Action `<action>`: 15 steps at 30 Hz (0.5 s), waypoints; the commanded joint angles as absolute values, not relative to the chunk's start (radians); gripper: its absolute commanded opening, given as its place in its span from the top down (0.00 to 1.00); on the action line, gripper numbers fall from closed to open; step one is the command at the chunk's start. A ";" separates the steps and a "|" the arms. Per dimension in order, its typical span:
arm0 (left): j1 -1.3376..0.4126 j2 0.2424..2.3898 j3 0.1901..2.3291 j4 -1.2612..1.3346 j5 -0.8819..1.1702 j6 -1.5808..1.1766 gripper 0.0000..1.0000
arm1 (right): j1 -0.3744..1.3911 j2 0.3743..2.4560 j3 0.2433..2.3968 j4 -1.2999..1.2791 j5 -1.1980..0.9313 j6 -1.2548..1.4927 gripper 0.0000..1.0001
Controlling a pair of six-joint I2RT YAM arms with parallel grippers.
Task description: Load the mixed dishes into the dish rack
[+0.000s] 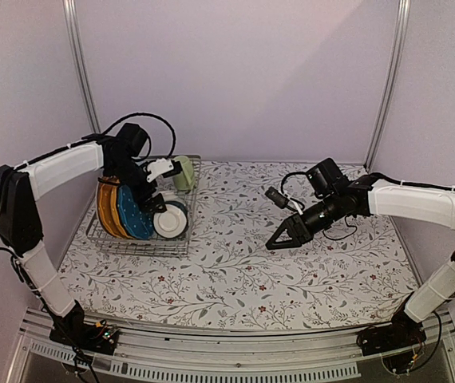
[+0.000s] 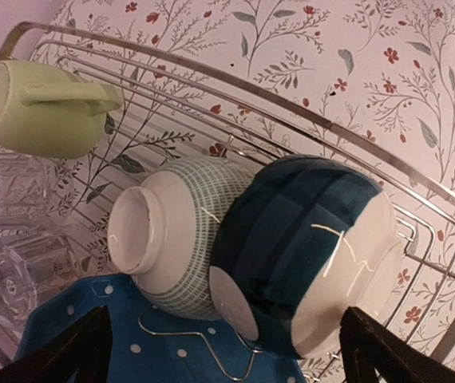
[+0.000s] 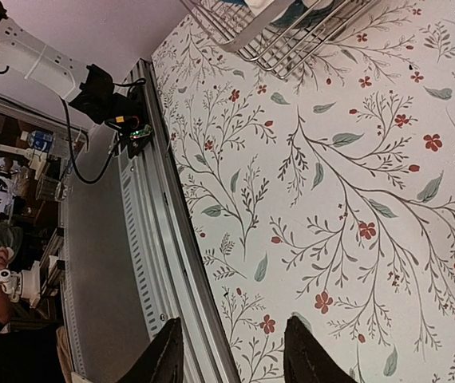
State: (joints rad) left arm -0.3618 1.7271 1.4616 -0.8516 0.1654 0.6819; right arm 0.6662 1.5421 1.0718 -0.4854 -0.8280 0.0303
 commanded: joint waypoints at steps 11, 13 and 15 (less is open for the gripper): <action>-0.341 1.695 1.488 -0.814 0.146 0.665 0.00 | 0.661 1.562 1.065 -0.494 -0.807 0.025 0.57; -0.342 1.677 1.487 -0.813 0.157 0.661 0.00 | 0.662 1.563 1.066 -0.495 -0.807 0.025 0.57; -0.343 1.656 1.488 -0.806 0.177 0.650 0.00 | 0.662 1.562 1.067 -0.497 -0.805 0.025 0.57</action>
State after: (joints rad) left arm -0.3538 1.7184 1.4765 -0.8265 0.1318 0.6685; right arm 0.6662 1.5467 1.0718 -0.4862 -0.8200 0.0299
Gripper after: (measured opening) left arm 0.996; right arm 0.426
